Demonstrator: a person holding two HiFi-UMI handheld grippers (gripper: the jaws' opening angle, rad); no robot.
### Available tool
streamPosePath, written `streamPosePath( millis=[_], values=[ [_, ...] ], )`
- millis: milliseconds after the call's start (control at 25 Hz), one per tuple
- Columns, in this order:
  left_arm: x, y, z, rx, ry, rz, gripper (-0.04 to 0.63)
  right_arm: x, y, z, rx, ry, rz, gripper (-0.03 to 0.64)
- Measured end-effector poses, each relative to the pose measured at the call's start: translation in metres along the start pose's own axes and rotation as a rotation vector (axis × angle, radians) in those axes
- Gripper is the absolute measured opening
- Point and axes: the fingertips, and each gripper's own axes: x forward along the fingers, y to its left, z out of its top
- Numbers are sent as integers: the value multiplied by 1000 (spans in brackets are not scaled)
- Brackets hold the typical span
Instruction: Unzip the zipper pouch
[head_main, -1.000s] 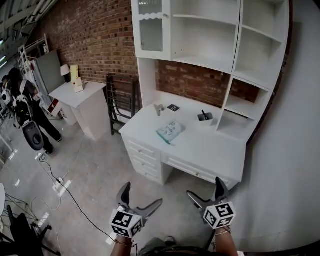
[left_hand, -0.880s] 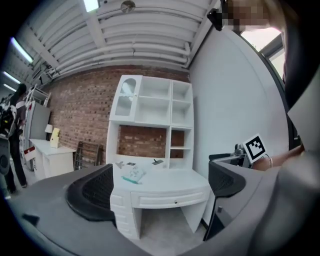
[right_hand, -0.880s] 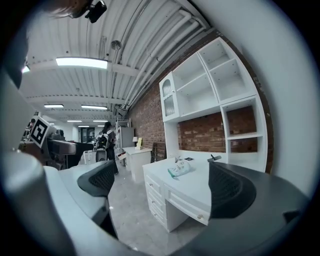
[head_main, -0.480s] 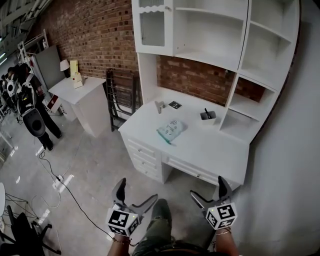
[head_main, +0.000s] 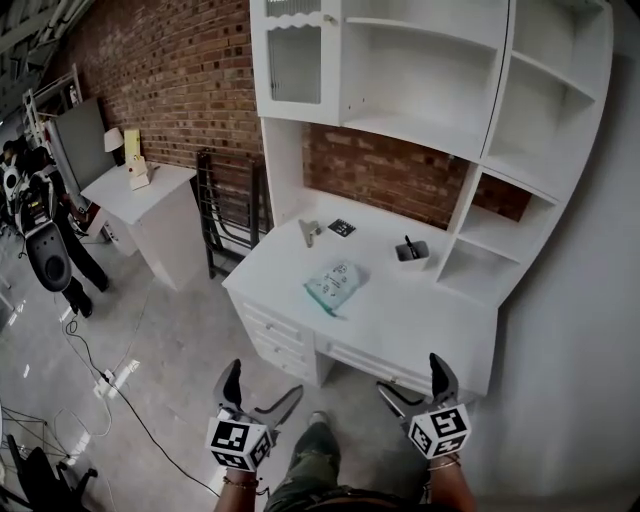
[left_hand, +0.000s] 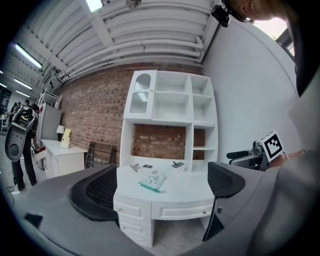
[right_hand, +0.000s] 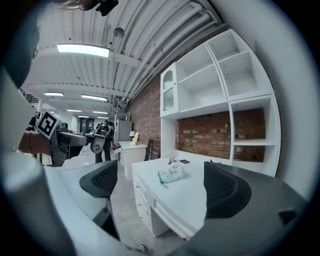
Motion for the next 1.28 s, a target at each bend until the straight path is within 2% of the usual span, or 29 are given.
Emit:
streamPosePath(
  millis=[240,400,560,720,1000,1280],
  values=[
    [58,37,16,-2,-22,22,561,56,-26,9,18,23,24,535],
    [101,56,16,-29,-1,4,558,92,-38,15,33,32,73,534],
    [144,68,21,-30,11,-24,558,128,-60,22,41,25,78,528],
    [180,87,26,-28,21,-33,557,166,-76,35,34,-4,94,494],
    [224,130,27,-55,34,-5,557,243,-81,43,-47,25,171,465],
    [239,164,15,-60,48,14,557,305,-84,44,-76,26,225,449]
  ],
)
